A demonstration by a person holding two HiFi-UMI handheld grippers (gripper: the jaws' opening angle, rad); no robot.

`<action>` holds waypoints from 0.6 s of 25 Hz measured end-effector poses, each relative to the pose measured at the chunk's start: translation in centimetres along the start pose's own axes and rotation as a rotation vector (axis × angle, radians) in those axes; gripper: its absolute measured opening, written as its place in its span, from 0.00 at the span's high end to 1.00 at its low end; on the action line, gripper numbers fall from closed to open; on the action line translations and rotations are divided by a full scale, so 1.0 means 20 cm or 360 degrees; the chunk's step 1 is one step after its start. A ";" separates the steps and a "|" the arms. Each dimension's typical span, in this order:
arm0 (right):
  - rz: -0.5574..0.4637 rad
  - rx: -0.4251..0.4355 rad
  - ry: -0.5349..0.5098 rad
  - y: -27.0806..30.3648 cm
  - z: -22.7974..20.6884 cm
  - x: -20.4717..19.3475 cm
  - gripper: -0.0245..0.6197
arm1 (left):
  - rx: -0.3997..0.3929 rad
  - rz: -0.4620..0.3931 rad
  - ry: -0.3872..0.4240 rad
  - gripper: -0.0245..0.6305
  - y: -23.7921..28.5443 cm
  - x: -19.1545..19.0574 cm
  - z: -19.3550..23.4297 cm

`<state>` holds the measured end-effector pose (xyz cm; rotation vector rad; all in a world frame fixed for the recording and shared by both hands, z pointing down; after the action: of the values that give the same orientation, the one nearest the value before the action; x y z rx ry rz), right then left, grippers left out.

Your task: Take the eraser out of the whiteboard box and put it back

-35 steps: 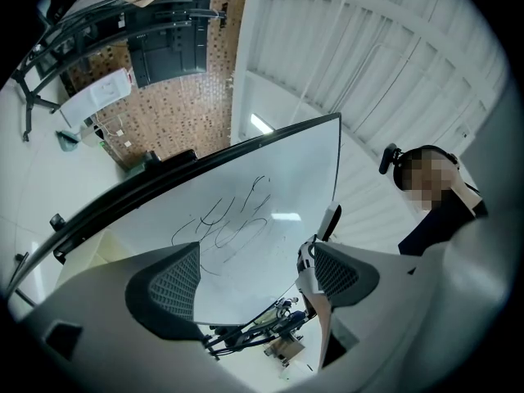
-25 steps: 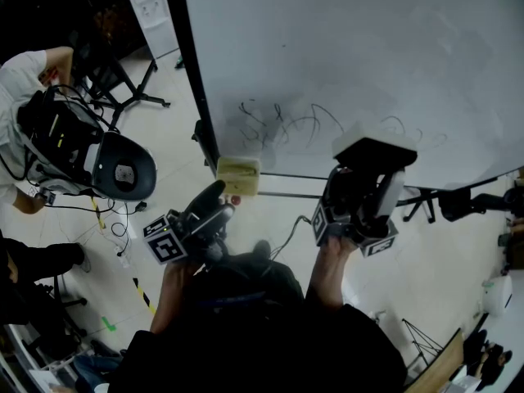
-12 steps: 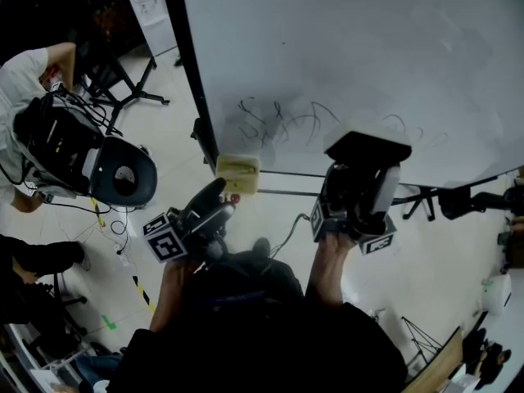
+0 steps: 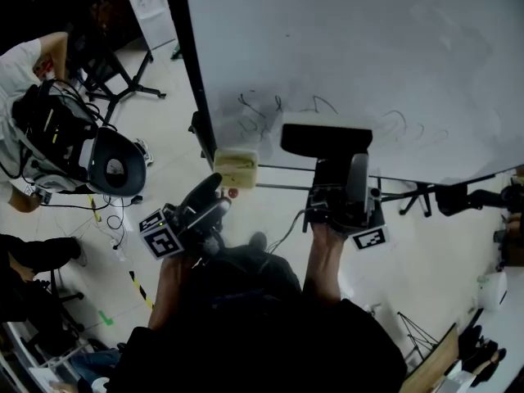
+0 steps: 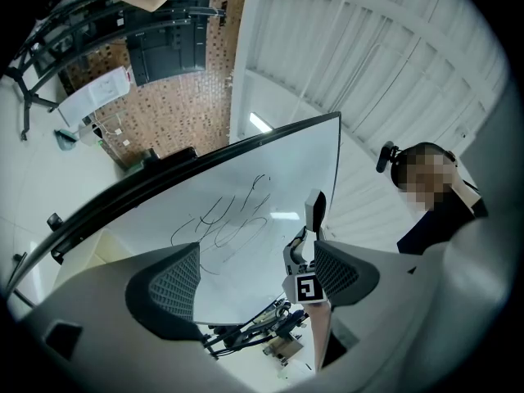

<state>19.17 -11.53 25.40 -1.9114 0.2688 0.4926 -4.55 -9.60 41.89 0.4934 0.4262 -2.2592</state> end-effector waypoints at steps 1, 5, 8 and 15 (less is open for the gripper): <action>0.0028 0.0000 -0.0001 0.00 0.00 -0.02 0.73 | 0.0000 -0.0002 0.0000 0.31 -0.01 0.00 0.00; 0.0125 -0.0005 -0.0005 0.01 -0.01 -0.09 0.73 | -0.0003 -0.0010 -0.0002 0.31 -0.02 0.00 0.01; 0.0208 -0.0006 -0.0025 0.01 -0.01 -0.14 0.73 | -0.0006 -0.0011 -0.0008 0.31 -0.03 0.00 0.02; 0.0421 -0.0024 -0.0093 -0.01 -0.03 -0.27 0.73 | -0.0005 -0.0012 -0.0024 0.31 -0.04 0.00 0.03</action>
<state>14.63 -12.30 28.18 -1.8818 0.4843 0.7266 -5.22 -9.42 42.62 0.4737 0.4249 -2.2680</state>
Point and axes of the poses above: the fingertips, and each gripper's own axes: y forward along the fingers, z to its left, x out of its top, the point moved 3 cm from there along -y, backward along the fingers, and after that the axes turned 10 degrees about x, right-handed, at the moved point
